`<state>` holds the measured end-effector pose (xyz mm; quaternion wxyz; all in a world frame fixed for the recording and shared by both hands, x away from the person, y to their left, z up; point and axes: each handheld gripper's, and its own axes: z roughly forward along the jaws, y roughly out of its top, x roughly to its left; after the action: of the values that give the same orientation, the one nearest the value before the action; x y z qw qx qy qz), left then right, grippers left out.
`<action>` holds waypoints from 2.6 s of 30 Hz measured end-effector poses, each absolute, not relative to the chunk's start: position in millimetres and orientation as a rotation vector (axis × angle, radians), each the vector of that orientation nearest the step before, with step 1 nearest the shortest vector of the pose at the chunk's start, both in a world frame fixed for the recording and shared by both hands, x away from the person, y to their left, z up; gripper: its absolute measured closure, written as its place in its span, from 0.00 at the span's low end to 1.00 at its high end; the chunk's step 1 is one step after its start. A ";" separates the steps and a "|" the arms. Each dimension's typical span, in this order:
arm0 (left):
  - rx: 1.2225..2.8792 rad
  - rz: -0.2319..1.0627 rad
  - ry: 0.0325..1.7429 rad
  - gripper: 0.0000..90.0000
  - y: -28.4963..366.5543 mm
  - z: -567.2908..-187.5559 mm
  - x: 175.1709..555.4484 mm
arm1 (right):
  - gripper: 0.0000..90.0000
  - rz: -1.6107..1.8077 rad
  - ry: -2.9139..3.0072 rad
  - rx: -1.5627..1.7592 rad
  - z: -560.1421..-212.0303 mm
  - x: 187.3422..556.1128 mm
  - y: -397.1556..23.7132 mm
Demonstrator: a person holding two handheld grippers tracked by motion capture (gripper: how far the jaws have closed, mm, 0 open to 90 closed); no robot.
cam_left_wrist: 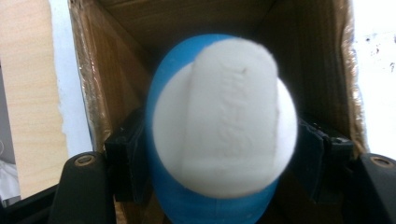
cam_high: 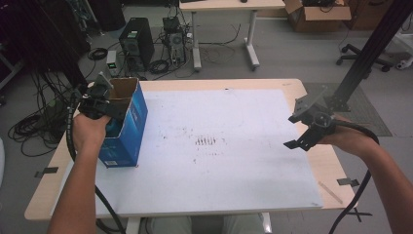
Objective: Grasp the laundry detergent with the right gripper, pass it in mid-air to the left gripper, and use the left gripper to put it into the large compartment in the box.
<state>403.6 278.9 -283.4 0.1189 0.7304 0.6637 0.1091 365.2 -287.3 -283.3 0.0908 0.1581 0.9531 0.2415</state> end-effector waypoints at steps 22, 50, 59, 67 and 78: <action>2.122 0.385 1.893 0.21 278.1 -241.9 388.3 | 0.10 0.739 2.822 0.467 -274.2 356.6 -288.6; 2.244 0.390 1.657 0.09 229.4 -187.5 367.5 | 0.10 0.750 2.804 0.456 -260.7 342.4 -288.9; 2.314 0.397 1.528 0.08 202.5 -172.0 365.1 | 0.10 0.748 2.804 0.466 -259.6 342.2 -290.4; 2.382 0.401 1.414 0.08 177.3 -164.5 363.3 | 0.10 0.743 2.808 0.468 -260.3 342.7 -288.8; 2.460 0.387 1.277 0.08 152.9 -164.9 362.2 | 0.09 0.739 2.813 0.479 -259.2 345.3 -286.5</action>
<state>362.2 152.9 -164.9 0.1705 0.8662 0.4496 0.1361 345.3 -286.5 -259.2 0.0968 0.1618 0.9498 0.2497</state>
